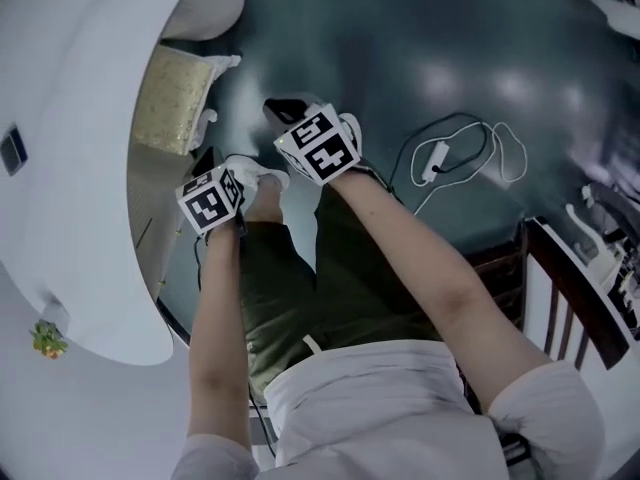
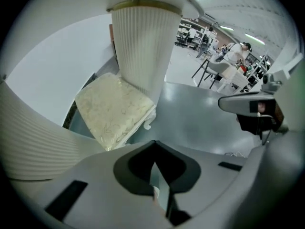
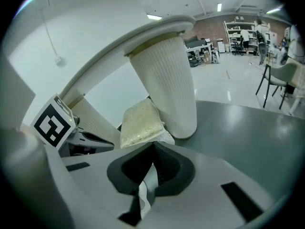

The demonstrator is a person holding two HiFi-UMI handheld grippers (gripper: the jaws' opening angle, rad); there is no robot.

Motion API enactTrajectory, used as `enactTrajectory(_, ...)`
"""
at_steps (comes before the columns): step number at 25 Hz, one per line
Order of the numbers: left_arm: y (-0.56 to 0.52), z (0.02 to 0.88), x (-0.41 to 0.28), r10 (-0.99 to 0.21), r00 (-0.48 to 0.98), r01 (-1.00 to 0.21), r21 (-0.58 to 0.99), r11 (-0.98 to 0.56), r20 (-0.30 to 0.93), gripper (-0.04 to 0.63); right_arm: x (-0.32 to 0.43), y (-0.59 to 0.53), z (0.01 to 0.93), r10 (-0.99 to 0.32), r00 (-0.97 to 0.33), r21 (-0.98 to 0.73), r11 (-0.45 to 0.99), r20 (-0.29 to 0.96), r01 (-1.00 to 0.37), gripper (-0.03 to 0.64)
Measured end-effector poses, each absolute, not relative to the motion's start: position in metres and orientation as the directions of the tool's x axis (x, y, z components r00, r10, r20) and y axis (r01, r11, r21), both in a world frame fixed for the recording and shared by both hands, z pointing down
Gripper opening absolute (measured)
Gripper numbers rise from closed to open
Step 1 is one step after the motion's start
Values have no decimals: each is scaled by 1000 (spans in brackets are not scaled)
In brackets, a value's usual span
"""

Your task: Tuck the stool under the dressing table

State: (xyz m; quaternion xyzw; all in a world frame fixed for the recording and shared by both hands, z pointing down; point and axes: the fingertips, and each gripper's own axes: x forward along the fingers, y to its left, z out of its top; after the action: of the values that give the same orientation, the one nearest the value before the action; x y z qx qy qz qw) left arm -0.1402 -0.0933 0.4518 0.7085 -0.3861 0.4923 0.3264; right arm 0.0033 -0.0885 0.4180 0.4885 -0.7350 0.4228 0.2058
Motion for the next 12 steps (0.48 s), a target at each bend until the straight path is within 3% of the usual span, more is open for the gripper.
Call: enactTrajectory(12, -93, 317, -79, -293, 448, -789, 220, -573, 845, 3, 53, -71, 286, -621, -431, -372, 232, 654, -899, 9)
